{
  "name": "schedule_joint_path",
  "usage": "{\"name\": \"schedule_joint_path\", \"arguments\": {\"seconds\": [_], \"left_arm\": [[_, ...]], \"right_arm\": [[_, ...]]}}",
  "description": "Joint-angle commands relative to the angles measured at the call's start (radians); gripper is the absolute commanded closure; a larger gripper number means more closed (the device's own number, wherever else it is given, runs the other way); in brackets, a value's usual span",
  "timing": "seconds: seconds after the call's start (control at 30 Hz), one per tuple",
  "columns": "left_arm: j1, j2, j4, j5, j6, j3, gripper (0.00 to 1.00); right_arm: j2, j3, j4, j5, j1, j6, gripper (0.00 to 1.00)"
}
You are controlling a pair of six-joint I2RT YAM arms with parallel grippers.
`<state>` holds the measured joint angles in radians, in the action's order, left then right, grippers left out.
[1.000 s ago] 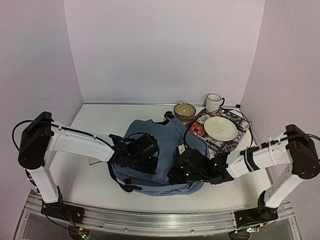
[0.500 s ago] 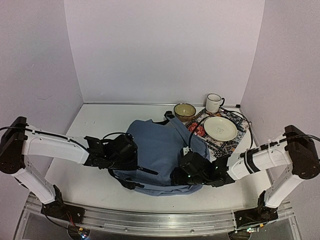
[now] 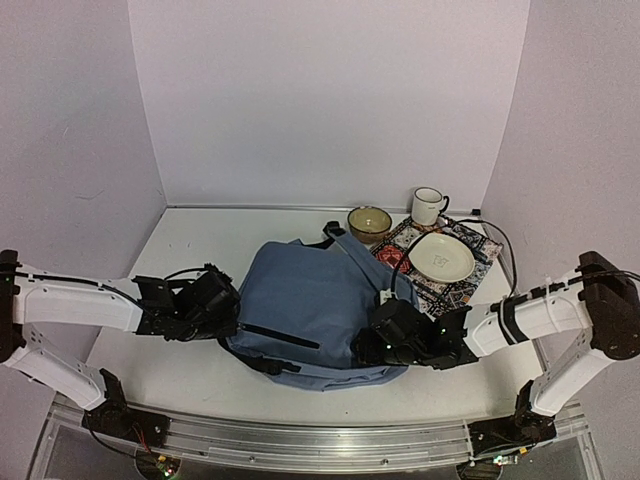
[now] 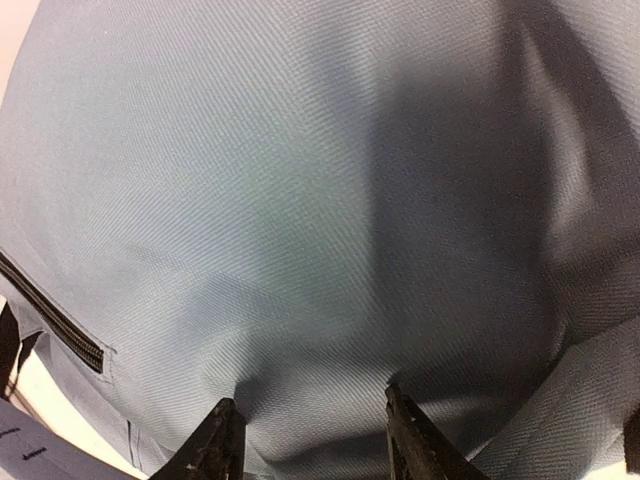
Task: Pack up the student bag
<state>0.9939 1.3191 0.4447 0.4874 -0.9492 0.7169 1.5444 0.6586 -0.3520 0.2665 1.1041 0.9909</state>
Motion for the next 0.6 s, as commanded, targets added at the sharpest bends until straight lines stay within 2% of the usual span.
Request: {"name": "schedule_joint_path", "arguments": {"seconds": [0.0,0.1,0.2,0.3,0.43,0.57], "left_arm": [[-0.020,0.006,0.049,0.046,-0.038,-0.016,1.00],[-0.020,0.002,0.032,0.015,-0.023,0.005,0.99],[-0.020,-0.041,0.031,0.008,-0.003,0.024,0.91],[-0.022,-0.098,0.032,0.006,0.017,0.040,0.75],[-0.055,-0.137,0.032,-0.008,0.049,0.056,0.61],[-0.157,-0.134,0.039,-0.036,0.095,0.069,0.37]], "right_arm": [[-0.018,0.005,0.090,0.038,-0.013,-0.046,0.50],[-0.023,0.023,0.090,0.029,-0.013,-0.088,0.49],[-0.037,0.044,0.093,0.015,-0.012,-0.146,0.47],[-0.058,0.059,0.099,0.002,-0.013,-0.200,0.43],[-0.091,0.076,0.107,-0.013,-0.012,-0.275,0.32],[-0.124,0.102,0.120,-0.027,-0.012,-0.346,0.23]]}}
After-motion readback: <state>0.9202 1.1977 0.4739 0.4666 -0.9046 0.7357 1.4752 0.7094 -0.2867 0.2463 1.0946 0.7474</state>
